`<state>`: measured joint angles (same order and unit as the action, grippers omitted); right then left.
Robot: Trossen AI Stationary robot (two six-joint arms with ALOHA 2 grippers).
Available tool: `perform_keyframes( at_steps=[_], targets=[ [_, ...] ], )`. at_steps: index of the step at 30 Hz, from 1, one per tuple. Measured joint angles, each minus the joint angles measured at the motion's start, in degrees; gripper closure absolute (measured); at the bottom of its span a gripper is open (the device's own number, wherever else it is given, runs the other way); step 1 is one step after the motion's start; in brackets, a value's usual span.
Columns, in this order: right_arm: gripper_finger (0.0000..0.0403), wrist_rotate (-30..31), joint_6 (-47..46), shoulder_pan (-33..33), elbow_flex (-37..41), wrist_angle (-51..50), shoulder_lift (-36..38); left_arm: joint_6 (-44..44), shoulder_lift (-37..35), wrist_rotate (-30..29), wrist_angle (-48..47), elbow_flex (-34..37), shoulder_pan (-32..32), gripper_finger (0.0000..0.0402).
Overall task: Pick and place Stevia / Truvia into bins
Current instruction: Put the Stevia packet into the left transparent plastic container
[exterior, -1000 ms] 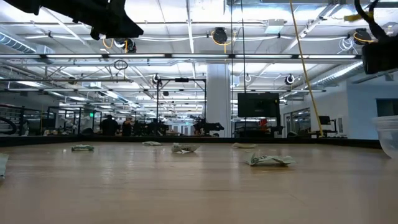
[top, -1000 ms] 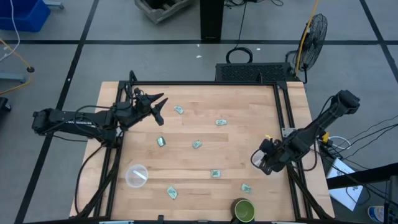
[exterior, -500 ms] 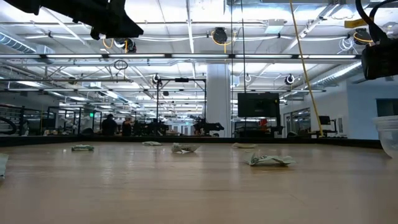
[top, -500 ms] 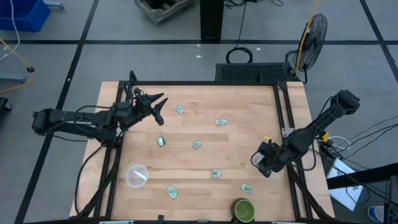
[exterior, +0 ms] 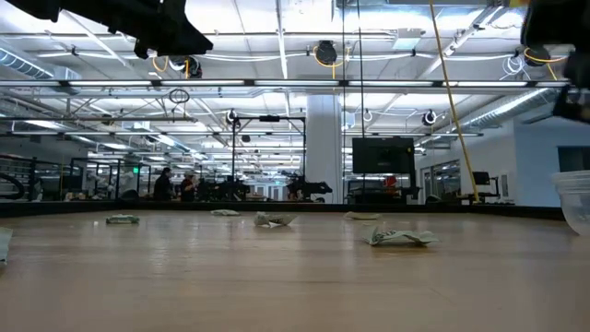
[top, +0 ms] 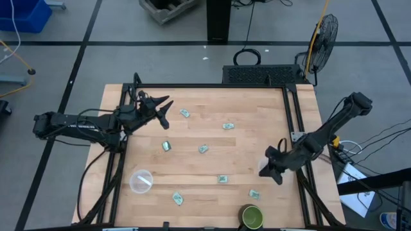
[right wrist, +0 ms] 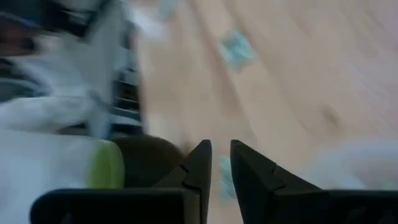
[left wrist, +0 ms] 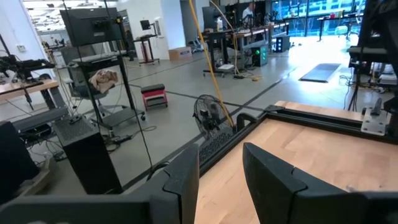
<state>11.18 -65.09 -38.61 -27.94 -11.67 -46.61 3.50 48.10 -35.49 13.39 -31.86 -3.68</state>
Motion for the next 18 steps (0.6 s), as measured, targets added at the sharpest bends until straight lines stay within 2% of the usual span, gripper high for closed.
perform_keyframes(
  at_steps=[7,12,15,18],
  targets=[
    [0.0365,8.8,24.4,0.0,0.0,11.9,5.1,-3.3,1.2,4.5,-0.4,0.0,0.0,0.027],
    [0.037,22.6,45.6,0.0,0.0,14.0,7.5,-10.1,6.5,7.2,-3.6,-1.1,-3.0,0.027],
    [0.0373,30.6,47.8,1.0,0.0,14.5,9.9,-16.2,11.6,9.3,-11.3,-4.9,-6.4,0.027],
    [0.0376,32.3,46.9,3.4,0.0,14.6,14.1,-20.9,17.3,9.6,-20.6,-9.5,-10.2,0.027]
  ],
)
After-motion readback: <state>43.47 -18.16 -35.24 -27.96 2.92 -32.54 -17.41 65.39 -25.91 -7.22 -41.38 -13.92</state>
